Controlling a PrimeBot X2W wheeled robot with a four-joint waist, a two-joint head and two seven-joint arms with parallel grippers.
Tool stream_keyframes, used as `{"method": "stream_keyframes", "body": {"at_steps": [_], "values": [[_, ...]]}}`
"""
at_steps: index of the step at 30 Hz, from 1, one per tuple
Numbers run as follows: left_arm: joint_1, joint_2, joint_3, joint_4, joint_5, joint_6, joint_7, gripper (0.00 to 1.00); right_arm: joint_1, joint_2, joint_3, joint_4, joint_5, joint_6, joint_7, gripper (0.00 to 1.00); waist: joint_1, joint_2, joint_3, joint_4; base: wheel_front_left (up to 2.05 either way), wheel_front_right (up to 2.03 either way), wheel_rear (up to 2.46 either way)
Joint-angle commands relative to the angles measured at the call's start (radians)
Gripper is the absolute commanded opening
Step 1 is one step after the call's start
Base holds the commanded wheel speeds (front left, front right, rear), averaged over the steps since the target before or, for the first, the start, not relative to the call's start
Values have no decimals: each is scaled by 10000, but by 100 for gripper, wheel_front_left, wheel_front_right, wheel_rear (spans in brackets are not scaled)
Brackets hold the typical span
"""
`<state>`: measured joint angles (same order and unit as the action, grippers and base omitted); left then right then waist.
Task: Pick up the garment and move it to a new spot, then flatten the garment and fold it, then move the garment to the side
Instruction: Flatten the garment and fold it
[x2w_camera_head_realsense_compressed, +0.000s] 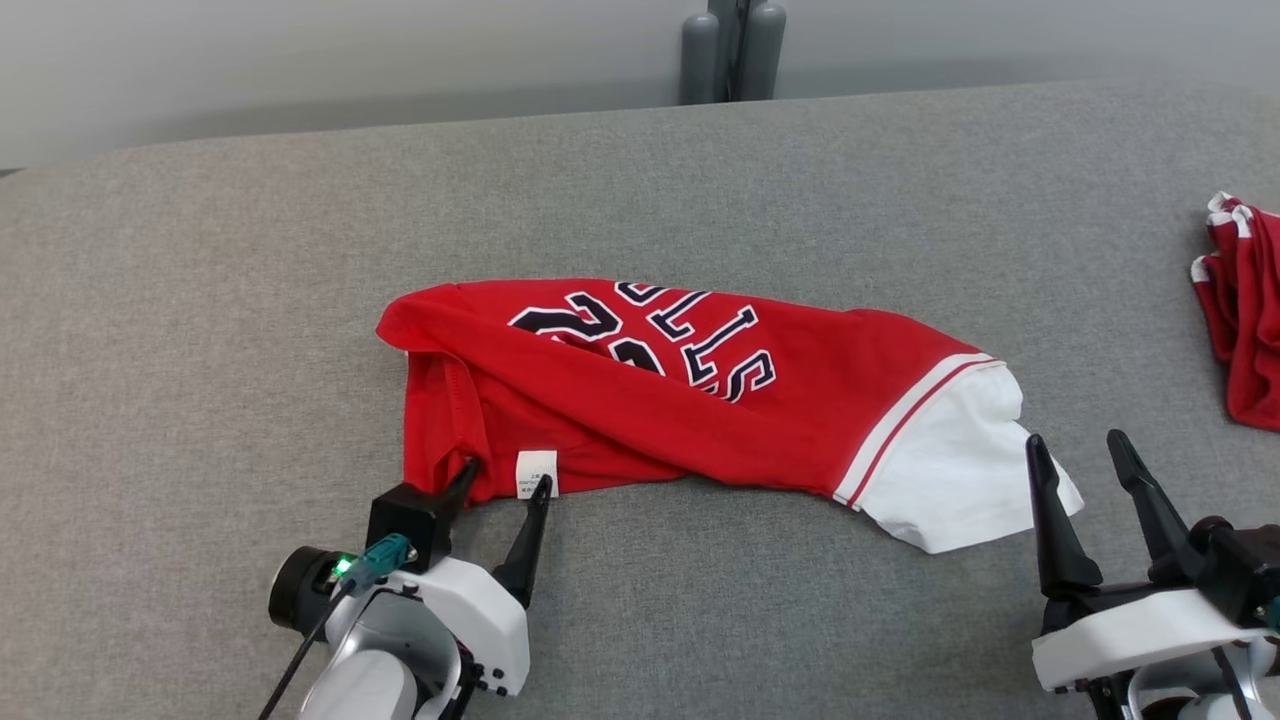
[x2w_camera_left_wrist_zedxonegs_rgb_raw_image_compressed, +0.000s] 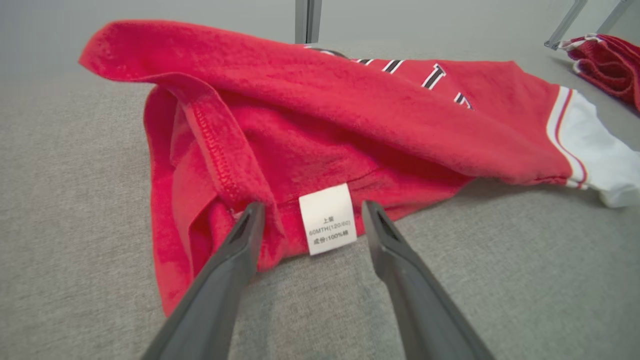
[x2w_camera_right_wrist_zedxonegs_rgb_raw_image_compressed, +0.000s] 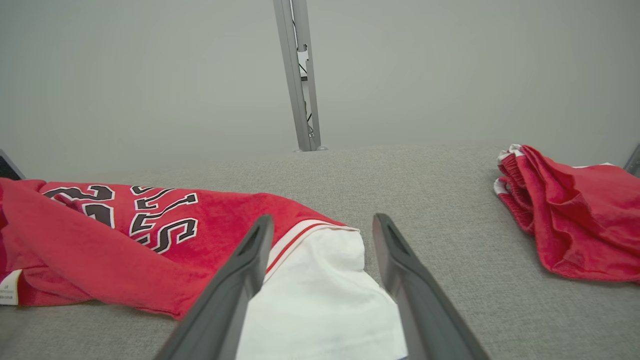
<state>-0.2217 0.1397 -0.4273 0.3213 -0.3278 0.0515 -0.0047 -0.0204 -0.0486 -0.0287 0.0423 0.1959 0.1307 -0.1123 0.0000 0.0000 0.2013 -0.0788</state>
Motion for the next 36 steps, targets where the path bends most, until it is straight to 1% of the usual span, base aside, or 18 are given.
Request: {"method": "stream_keyframes", "body": {"at_steps": [1,6,10,11,12,13,17,20,24,26,27,30,36], "values": [[-235,65,105,107,-80,73,-34,100,-143,-43,-43,16,61,1,-84,100,0,0,107,-55,0,0,0],[-438,112,323,464,-172,237,-199,100,-281,-43,-43,117,95,1,-173,100,0,0,237,-89,0,0,0],[-561,114,387,680,-265,248,-284,100,-336,-43,0,149,123,1,-210,100,0,0,280,-118,0,0,0],[-594,115,394,720,-272,229,-309,82,-350,-43,11,156,129,1,-222,100,0,0,278,-126,0,0,0],[-617,102,386,737,-322,148,-328,20,-354,-43,9,163,136,1,-222,100,0,0,279,-133,0,0,0],[-622,105,371,775,-352,100,-312,0,-339,-43,-6,179,140,1,-221,100,0,0,277,-139,0,0,0],[-615,198,299,660,-219,102,-503,0,-220,-45,-182,331,142,1,-153,100,0,0,266,-148,0,0,0],[-460,240,235,516,-189,160,-573,0,-172,-42,-351,717,195,1,-75,100,0,0,272,-114,0,0,0],[-360,266,155,267,-146,192,-602,0,-261,-43,-819,1731,-194,1,-23,100,0,0,316,39,0,0,0],[-325,276,133,131,-158,219,-606,0,-483,-40,-956,2314,-63,1,-112,100,0,0,333,96,0,0,0],[-325,276,133,131,-158,219,-606,0,-483,-40,-956,2314,-63,1,-112,100,0,0,333,96,0,0,0],[-290,296,114,-84,-178,264,-612,0,-835,-48,-1110,3267,-66,1,-171,100,0,0,395,163,0,0,0],[-313,351,44,-366,-197,255,-597,0,-1784,-51,-916,5030,94,1,-267,100,0,0,546,263,0,0,0]]}}
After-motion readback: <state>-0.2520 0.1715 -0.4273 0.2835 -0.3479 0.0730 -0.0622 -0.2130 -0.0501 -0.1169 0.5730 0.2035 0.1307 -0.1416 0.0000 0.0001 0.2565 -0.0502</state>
